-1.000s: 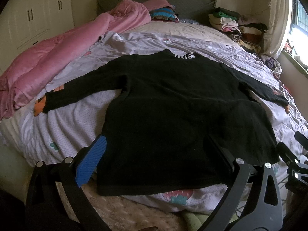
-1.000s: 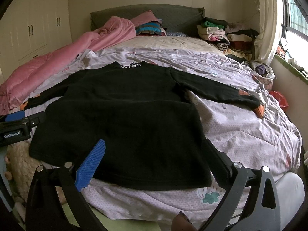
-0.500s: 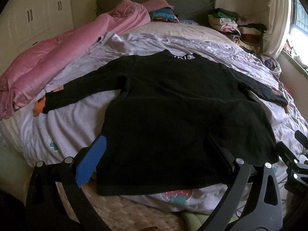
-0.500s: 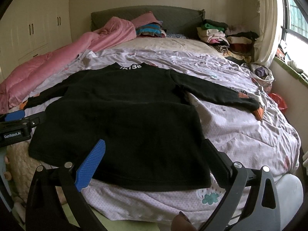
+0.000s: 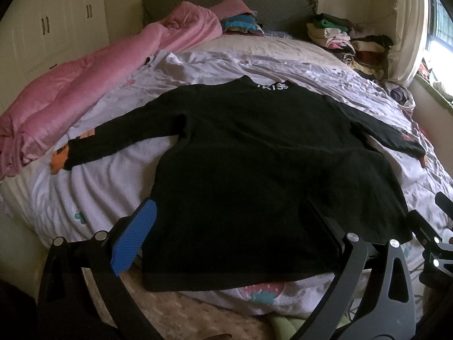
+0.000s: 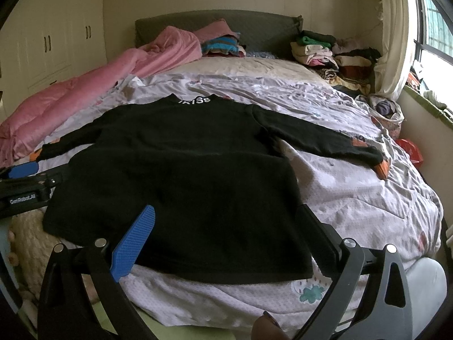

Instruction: Fold small clothes

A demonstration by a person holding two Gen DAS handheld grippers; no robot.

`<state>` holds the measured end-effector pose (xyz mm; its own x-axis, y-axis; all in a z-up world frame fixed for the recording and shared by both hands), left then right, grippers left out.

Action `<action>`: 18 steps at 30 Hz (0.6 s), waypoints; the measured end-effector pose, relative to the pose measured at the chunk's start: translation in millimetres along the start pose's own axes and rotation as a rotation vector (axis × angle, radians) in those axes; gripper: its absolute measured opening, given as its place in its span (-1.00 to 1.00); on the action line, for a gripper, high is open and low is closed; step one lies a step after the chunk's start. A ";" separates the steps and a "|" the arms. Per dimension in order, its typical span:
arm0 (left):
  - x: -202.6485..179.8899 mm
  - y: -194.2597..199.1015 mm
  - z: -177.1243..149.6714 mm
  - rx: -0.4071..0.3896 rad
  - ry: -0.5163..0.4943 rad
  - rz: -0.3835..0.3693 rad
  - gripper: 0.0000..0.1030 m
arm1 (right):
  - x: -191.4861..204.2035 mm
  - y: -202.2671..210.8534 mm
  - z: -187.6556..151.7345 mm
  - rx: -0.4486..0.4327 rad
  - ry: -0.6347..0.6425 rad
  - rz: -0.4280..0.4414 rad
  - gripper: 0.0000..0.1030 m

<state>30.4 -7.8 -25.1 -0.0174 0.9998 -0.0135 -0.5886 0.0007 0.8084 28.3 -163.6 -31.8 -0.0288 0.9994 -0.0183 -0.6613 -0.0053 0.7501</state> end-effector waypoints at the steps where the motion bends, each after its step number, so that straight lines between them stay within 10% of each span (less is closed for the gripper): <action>1: 1.6 1.7 2.6 -0.002 0.002 -0.001 0.82 | 0.3 0.2 1.8 -0.003 0.000 0.002 0.92; 18: 11.4 -14.9 29.6 0.015 0.027 0.019 0.82 | 9.8 -17.8 43.8 -0.031 -0.001 0.045 0.92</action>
<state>63.0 4.3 -19.9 -0.0505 0.9986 -0.0138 -0.5761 -0.0178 0.8172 72.6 -152.2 -16.4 -0.0582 0.9982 0.0158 -0.6820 -0.0513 0.7295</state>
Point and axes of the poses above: each gripper's, at about its wrist camera, not at the fingertips, and y roughly against the way its jaws point, x to its left, z to its top, the point moved 4 cm from there along -y, roughly the way its jaws point, and after that the axes turned 8 degrees about x, right-handed, at the moved point
